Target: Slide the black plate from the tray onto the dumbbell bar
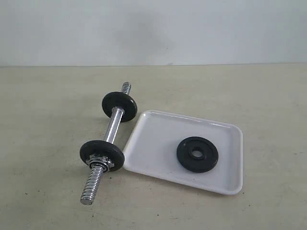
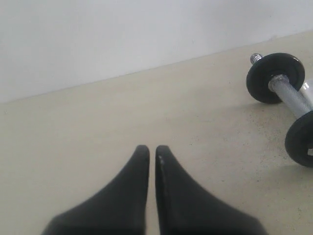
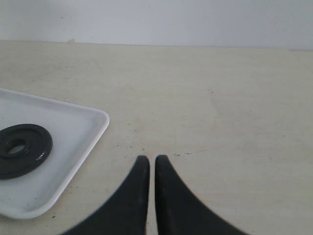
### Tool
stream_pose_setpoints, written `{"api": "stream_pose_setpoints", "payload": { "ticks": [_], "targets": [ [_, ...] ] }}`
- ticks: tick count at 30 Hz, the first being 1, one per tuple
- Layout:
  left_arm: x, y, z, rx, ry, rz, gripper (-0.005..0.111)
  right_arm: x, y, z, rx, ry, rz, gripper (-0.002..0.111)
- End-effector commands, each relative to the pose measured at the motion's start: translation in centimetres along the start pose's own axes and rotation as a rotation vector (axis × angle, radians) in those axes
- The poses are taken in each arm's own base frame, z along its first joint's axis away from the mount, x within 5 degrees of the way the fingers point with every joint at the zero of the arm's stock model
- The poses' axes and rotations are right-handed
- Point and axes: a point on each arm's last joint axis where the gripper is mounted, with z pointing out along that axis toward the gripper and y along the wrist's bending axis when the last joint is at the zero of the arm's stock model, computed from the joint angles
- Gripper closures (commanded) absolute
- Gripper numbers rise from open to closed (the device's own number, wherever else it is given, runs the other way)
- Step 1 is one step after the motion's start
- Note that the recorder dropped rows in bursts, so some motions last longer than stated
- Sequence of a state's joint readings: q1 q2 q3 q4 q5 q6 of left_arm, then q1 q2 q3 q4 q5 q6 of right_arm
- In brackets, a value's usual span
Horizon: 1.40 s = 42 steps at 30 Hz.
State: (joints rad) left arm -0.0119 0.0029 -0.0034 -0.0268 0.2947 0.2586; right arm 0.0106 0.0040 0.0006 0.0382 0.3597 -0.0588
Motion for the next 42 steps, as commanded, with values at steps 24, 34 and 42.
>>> {"api": "stream_pose_setpoints", "payload": {
  "ticks": [24, 34, 42],
  "targets": [
    [-0.6, 0.2, 0.0, -0.028, -0.070, 0.156, 0.102, -7.8, -0.4, -4.5, 0.114, -1.027, -0.100, 0.106],
    [-2.9, 1.3, -0.6, 0.103, -0.380, -1.312, 0.102, -8.4, -0.5, -5.7, -0.381, -1.152, 0.669, 0.106],
    [-2.9, 1.4, -0.6, 0.091, -0.389, -1.286, 0.102, -8.4, 0.1, -5.6, -0.478, -1.104, 0.692, 0.106]
  ]
}}
